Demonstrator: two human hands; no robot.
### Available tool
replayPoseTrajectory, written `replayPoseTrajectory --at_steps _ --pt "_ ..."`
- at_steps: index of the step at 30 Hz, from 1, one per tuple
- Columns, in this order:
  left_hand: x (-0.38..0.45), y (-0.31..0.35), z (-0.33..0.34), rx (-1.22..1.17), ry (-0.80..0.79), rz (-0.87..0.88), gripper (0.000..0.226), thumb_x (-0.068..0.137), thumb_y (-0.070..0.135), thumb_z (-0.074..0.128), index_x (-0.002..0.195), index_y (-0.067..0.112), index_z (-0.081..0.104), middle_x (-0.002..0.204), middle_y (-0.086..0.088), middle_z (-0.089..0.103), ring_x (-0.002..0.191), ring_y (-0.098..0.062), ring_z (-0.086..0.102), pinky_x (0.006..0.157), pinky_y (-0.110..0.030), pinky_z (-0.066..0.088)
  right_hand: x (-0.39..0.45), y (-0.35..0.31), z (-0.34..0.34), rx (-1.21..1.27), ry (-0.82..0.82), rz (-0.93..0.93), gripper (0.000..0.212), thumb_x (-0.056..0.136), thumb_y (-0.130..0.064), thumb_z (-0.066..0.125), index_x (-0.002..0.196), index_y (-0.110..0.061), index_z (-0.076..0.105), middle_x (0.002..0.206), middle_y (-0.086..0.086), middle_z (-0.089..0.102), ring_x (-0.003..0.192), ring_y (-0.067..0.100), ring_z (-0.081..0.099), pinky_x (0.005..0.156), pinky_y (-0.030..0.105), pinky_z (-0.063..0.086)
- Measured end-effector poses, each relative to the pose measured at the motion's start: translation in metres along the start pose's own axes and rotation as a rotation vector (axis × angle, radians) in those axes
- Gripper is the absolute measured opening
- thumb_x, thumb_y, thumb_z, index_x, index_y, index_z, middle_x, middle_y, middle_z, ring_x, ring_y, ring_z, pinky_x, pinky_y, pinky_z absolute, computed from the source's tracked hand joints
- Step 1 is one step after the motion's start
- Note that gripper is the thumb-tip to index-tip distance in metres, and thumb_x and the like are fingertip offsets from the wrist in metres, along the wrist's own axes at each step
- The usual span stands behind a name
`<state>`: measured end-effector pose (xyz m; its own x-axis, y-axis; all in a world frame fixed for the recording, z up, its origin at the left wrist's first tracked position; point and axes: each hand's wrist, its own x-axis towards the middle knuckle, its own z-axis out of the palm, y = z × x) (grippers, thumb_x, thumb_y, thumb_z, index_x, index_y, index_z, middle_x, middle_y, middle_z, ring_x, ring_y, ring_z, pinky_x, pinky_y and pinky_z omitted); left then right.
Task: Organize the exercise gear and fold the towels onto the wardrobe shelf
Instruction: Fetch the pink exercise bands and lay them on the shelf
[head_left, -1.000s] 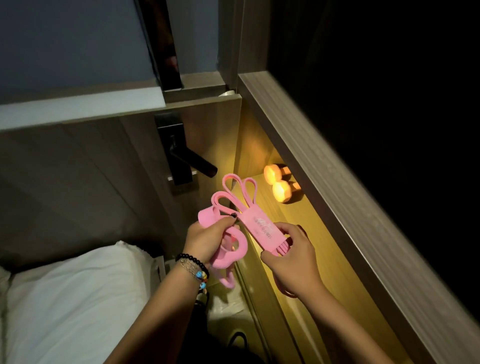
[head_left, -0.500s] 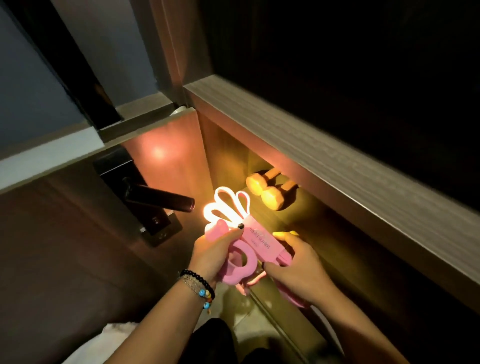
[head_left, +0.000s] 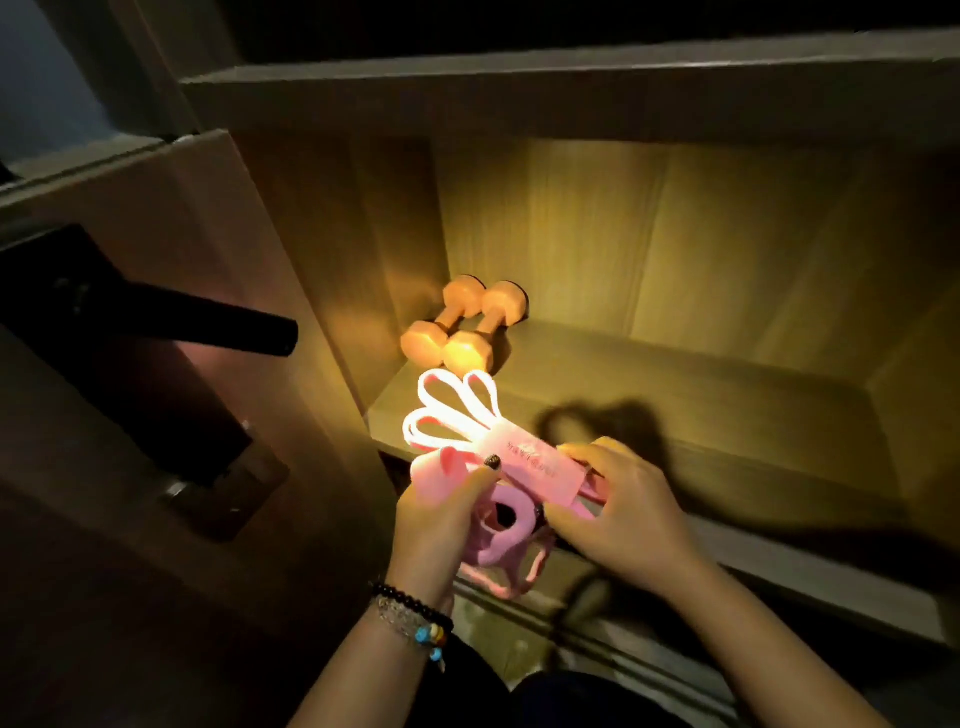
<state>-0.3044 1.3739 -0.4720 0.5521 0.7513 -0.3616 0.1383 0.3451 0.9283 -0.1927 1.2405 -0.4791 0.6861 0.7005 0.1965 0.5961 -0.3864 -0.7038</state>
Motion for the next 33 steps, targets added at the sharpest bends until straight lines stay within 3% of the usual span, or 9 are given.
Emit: replayPoseTrajectory --at_steps 4,8,12,17,22,25,27,31,33 --pt "-0.018 -0.026 -0.014 -0.023 -0.088 0.066 0.017 0.076 0.008 0.072 0.093 0.005 0.067 0.084 -0.018 0.068 0.072 -0.027 0.064 0.063 -0.035 0.052 -0.037 -0.01 0.006 -0.042 0.153 -0.051 0.039 0.067 -0.035 0.068 0.103 -0.02 0.068 0.091 -0.004 0.06 0.081 0.013 0.058 0.071 0.036 0.052" --pt "-0.029 -0.049 -0.024 -0.05 -0.168 0.109 0.024 0.074 0.013 0.074 0.094 0.001 0.065 0.083 -0.016 0.065 0.073 -0.027 0.062 0.06 -0.032 0.048 -0.066 -0.022 -0.002 -0.134 0.232 -0.077 0.043 0.073 -0.021 0.074 0.115 -0.018 0.065 0.098 0.0 0.06 0.087 0.012 0.054 0.075 0.03 0.049" --pt "-0.027 -0.066 -0.028 -0.114 -0.198 0.066 0.027 0.076 0.008 0.072 0.1 -0.002 0.062 0.083 -0.018 0.063 0.067 -0.027 0.059 0.054 -0.03 0.05 -0.077 -0.029 -0.006 -0.226 0.321 -0.074 0.047 0.073 -0.024 0.075 0.119 -0.019 0.063 0.093 -0.002 0.057 0.087 0.015 0.053 0.072 0.03 0.047" --pt "-0.026 -0.075 -0.039 -0.139 -0.204 0.079 0.026 0.076 0.003 0.072 0.101 -0.001 0.066 0.08 -0.014 0.063 0.071 -0.026 0.061 0.058 -0.032 0.047 -0.078 -0.032 -0.007 -0.198 0.362 0.086 0.046 0.075 -0.033 0.076 0.117 -0.018 0.065 0.1 0.0 0.063 0.088 0.015 0.055 0.075 0.036 0.052" --pt "0.002 -0.086 -0.043 -0.015 -0.157 0.061 0.049 0.059 0.028 0.081 0.101 0.008 0.066 0.09 -0.014 0.066 0.088 -0.031 0.064 0.069 -0.038 0.055 -0.051 -0.009 0.016 0.099 0.344 0.441 0.029 0.071 -0.038 0.078 0.086 -0.014 0.074 0.078 0.004 0.068 0.074 0.021 0.061 0.064 0.033 0.048" --pt "0.028 -0.079 -0.043 0.036 -0.139 0.09 0.025 0.074 0.015 0.076 0.094 0.006 0.064 0.08 -0.013 0.063 0.07 -0.024 0.063 0.058 -0.031 0.051 -0.021 0.013 0.039 0.16 0.311 0.59 0.033 0.073 -0.04 0.074 0.078 -0.007 0.073 0.076 0.011 0.068 0.07 0.023 0.059 0.06 0.03 0.042" --pt "0.05 -0.068 -0.043 0.067 -0.117 0.152 0.014 0.076 0.008 0.073 0.085 0.007 0.063 0.075 -0.013 0.062 0.065 -0.024 0.061 0.059 -0.033 0.05 0.001 0.025 0.052 0.192 0.302 0.661 0.037 0.074 -0.045 0.072 0.077 -0.008 0.072 0.075 0.008 0.067 0.068 0.022 0.059 0.057 0.027 0.04" --pt "0.092 -0.048 -0.04 0.273 -0.102 0.347 0.017 0.072 0.021 0.073 0.075 0.014 0.057 0.076 -0.014 0.065 0.072 -0.029 0.064 0.066 -0.036 0.053 0.048 0.04 0.069 0.36 0.361 0.738 0.038 0.078 -0.043 0.071 0.087 -0.006 0.072 0.076 0.004 0.067 0.066 0.018 0.058 0.052 0.023 0.037" --pt "0.116 -0.046 -0.036 0.405 -0.097 0.416 0.016 0.08 0.021 0.07 0.076 0.018 0.054 0.079 -0.01 0.064 0.076 -0.028 0.061 0.068 -0.037 0.05 0.072 0.047 0.077 0.378 0.351 0.733 0.037 0.082 -0.042 0.069 0.092 -0.006 0.07 0.076 0.005 0.065 0.064 0.017 0.056 0.052 0.023 0.036"
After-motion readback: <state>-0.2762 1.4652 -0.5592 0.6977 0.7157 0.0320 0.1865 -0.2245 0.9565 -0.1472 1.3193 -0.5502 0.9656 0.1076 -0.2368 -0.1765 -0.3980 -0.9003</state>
